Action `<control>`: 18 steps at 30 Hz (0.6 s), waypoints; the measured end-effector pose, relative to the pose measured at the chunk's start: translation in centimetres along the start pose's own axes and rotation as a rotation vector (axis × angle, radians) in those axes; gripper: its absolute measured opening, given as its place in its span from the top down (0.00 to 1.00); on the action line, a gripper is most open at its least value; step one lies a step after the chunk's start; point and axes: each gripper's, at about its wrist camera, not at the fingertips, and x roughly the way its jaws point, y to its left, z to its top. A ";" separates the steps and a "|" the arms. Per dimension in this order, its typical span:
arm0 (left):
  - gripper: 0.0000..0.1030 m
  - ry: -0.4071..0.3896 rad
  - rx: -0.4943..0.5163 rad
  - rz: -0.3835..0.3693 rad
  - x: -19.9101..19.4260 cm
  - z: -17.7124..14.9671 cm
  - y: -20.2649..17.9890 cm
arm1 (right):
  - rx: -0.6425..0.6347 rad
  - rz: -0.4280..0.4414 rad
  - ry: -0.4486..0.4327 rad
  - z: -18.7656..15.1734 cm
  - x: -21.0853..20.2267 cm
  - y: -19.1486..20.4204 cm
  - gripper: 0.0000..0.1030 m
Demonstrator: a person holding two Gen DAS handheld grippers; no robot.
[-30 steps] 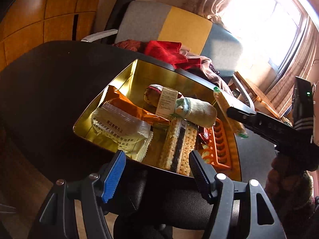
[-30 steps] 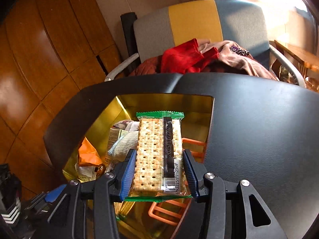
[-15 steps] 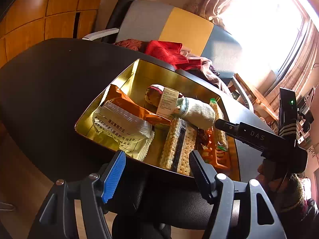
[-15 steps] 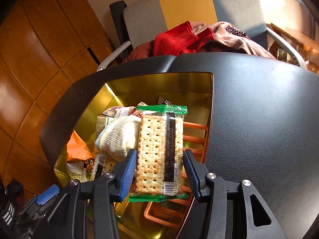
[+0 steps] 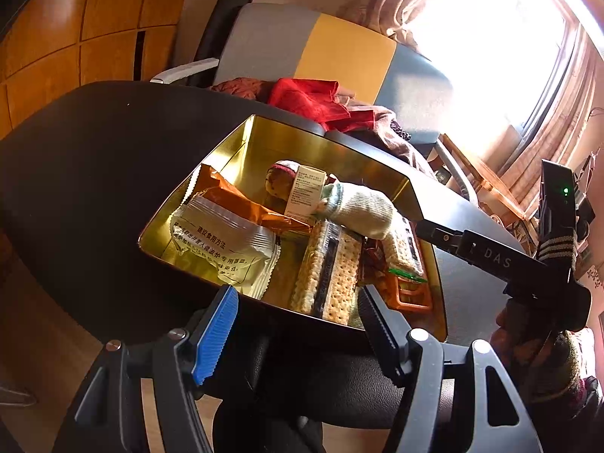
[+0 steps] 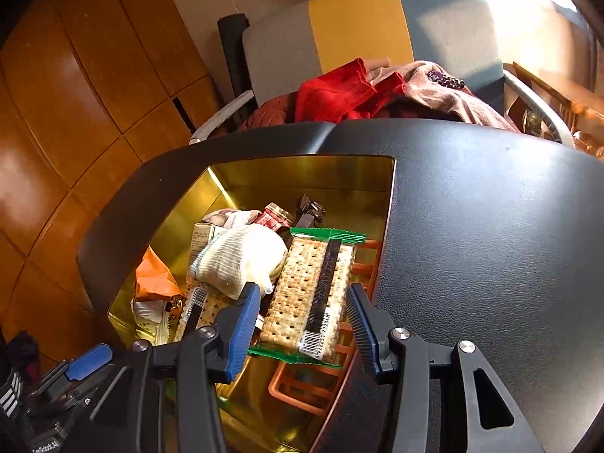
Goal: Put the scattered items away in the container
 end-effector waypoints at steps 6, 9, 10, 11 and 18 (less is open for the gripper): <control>0.35 0.006 0.034 -0.001 -0.2 -0.3 -1.3 | 0.032 -0.022 -0.034 -0.7 -1.7 -1.7 0.52; 0.35 0.006 0.062 -0.010 -0.3 -0.3 -2.4 | 0.053 -0.053 -0.045 -1.4 -2.5 -3.3 0.52; 0.35 0.007 0.075 -0.013 -0.3 -0.3 -2.8 | 0.059 -0.067 -0.048 -1.7 -2.8 -3.8 0.52; 0.35 0.007 0.088 -0.017 -0.3 -0.3 -3.3 | 0.066 -0.080 -0.051 -2.0 -3.1 -4.4 0.52; 0.35 0.004 0.186 -0.052 0.0 -0.1 -7.3 | 0.131 -0.220 -0.061 -4.6 -5.4 -9.3 0.52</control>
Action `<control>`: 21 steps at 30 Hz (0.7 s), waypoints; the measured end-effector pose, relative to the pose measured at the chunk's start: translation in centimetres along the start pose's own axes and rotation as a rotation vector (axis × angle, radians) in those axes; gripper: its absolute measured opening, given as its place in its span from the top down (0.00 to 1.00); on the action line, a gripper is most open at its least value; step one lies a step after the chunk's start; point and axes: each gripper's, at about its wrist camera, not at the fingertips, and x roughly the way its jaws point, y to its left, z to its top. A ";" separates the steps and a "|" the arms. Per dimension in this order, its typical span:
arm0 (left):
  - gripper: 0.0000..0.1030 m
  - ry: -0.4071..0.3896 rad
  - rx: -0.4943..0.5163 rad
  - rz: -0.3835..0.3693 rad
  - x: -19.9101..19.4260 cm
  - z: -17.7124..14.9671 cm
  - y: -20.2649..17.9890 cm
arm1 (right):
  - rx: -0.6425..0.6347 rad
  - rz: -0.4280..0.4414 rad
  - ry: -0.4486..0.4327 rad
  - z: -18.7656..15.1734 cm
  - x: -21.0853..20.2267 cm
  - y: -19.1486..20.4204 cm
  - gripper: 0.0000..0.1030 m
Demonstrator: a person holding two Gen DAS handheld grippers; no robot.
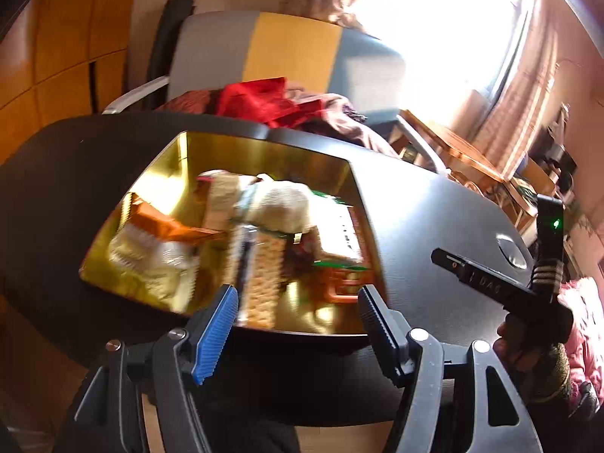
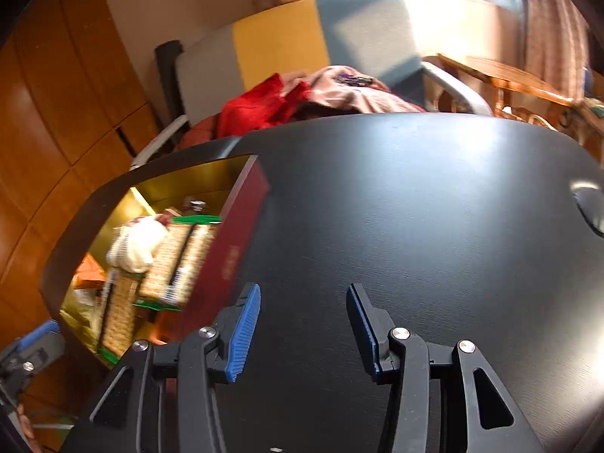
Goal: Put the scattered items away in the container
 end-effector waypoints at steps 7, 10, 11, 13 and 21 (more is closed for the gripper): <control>0.35 -0.029 0.075 0.125 1.0 1.0 -3.2 | -0.049 -0.119 -0.033 -1.0 -2.2 -1.0 0.52; 0.35 -0.048 0.089 0.247 0.9 1.8 -3.6 | -0.093 -0.139 -0.056 -0.7 -3.0 0.9 0.51; 0.34 -0.051 0.084 0.281 0.7 2.0 -3.4 | -0.107 -0.139 -0.063 -0.5 -3.2 1.7 0.50; 0.35 -0.066 0.060 0.329 0.0 2.3 -2.8 | -0.139 -0.125 -0.080 -0.1 -3.4 3.6 0.40; 0.35 -0.155 -0.042 0.486 -3.6 2.7 0.7 | -0.224 -0.052 -0.077 0.4 -2.2 10.1 0.32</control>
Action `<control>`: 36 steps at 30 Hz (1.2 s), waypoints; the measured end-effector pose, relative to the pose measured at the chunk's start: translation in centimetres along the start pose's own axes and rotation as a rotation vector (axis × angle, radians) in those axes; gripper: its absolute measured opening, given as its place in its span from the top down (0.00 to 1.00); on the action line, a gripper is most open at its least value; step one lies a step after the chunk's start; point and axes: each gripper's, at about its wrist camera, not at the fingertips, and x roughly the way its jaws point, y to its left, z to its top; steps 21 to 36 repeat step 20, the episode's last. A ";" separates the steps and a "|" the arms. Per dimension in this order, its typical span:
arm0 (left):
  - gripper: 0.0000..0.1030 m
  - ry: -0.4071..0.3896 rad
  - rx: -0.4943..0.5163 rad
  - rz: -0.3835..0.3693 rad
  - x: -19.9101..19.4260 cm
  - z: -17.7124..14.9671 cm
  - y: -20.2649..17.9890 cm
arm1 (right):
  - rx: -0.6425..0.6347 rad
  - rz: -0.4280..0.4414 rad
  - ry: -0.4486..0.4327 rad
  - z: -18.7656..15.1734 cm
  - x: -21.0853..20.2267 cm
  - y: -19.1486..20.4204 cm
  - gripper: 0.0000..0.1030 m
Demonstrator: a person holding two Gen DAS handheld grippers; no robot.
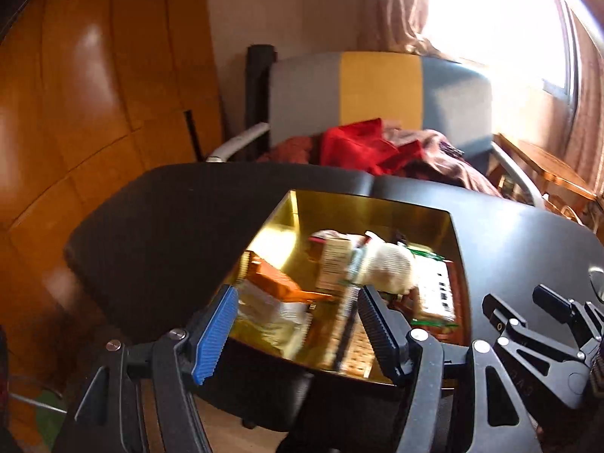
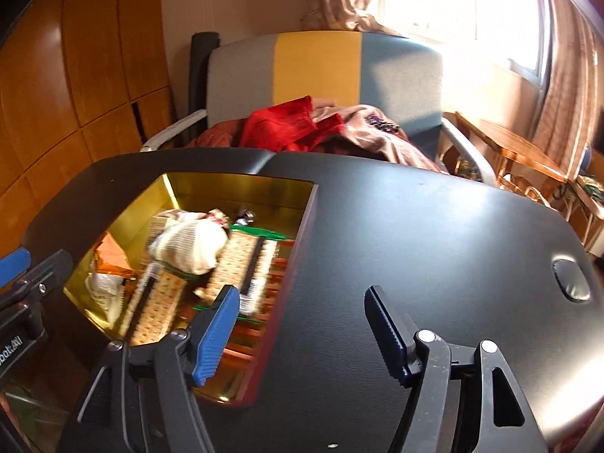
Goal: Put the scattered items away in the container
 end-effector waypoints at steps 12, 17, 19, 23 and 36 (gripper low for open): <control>0.39 0.077 -0.081 -0.043 0.2 -1.0 2.3 | -0.049 0.048 0.011 -0.8 0.0 3.3 0.27; 0.47 0.067 -0.076 -0.046 0.2 -1.1 1.8 | -0.050 0.044 0.016 -0.9 0.1 3.3 0.27; 0.48 0.061 -0.069 -0.045 0.1 -1.1 1.6 | -0.051 0.038 0.015 -0.8 0.2 3.2 0.27; 0.48 0.059 -0.064 -0.044 0.1 -1.1 1.5 | -0.051 0.034 0.014 -0.8 0.2 3.2 0.27; 0.48 0.059 -0.064 -0.044 0.1 -1.1 1.5 | -0.051 0.034 0.014 -0.8 0.2 3.2 0.27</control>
